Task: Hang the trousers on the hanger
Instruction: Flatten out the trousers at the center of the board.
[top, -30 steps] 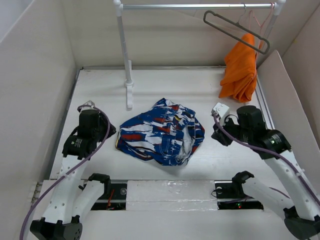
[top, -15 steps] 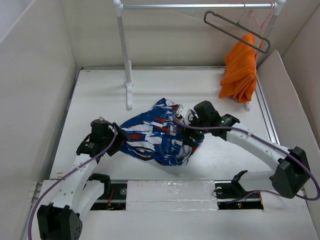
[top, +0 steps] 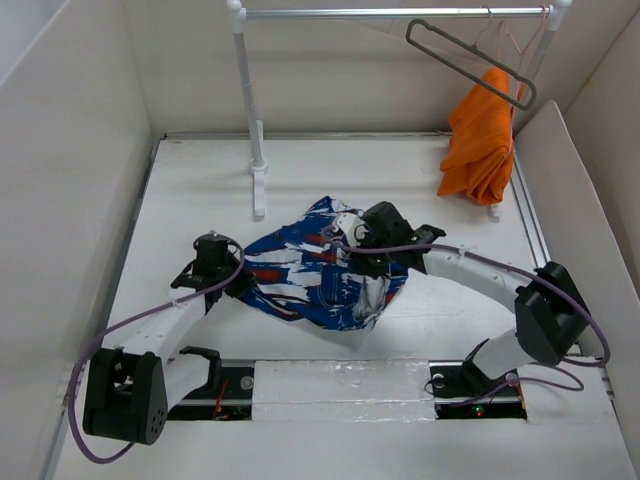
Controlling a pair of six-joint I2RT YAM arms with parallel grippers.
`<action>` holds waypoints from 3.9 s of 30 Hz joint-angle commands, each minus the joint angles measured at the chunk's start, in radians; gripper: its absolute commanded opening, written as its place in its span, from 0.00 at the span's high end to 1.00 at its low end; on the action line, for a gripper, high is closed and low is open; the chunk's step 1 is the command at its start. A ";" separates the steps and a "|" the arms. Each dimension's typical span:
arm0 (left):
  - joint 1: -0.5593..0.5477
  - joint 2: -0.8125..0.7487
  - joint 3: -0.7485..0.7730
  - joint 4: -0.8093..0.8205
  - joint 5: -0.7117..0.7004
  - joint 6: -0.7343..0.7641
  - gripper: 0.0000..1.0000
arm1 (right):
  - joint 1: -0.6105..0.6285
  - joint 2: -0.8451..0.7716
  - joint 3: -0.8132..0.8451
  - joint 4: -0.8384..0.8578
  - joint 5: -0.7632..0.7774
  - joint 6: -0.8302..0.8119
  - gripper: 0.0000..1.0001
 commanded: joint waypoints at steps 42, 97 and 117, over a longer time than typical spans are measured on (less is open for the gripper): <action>-0.199 0.533 1.246 -0.321 -0.351 0.410 0.21 | -0.508 -0.101 0.533 -0.323 0.197 0.174 0.21; -0.189 0.044 0.563 -0.299 -0.331 0.247 1.00 | -0.397 -0.262 -0.102 -0.127 0.402 0.266 1.00; -0.209 -0.146 0.575 -0.603 0.017 0.290 0.52 | -0.675 -0.579 0.423 -0.904 0.368 0.024 0.88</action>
